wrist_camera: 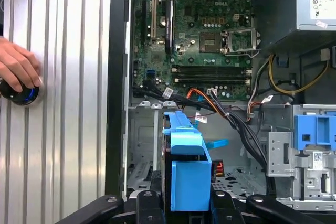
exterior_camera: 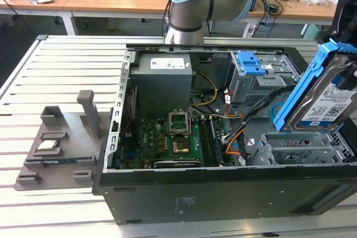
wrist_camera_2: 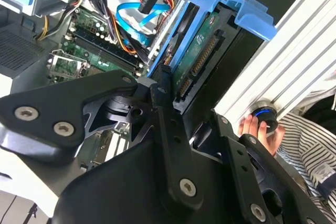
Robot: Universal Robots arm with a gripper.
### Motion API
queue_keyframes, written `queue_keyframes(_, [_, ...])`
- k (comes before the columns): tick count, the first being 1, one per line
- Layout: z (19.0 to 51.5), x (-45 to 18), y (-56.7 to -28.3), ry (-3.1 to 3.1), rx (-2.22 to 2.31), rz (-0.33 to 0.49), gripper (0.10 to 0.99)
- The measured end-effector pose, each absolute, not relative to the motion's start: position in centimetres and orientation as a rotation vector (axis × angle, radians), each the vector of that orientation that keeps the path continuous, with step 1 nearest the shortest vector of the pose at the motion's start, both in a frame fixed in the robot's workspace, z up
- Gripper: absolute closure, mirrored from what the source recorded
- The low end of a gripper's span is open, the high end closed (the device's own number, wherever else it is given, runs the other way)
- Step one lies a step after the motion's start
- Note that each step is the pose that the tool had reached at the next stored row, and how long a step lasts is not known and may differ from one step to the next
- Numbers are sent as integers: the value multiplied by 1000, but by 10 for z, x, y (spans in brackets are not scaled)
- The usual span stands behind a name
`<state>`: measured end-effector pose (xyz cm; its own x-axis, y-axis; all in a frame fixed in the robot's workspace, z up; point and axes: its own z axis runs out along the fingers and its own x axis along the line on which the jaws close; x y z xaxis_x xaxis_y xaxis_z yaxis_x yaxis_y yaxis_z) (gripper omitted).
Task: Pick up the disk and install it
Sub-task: 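Pick up the disk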
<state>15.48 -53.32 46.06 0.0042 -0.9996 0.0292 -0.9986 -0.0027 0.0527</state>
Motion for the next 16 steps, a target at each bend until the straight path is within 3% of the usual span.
queue_keyframes(16, [457,154,-536,-2180,2181,-26,725])
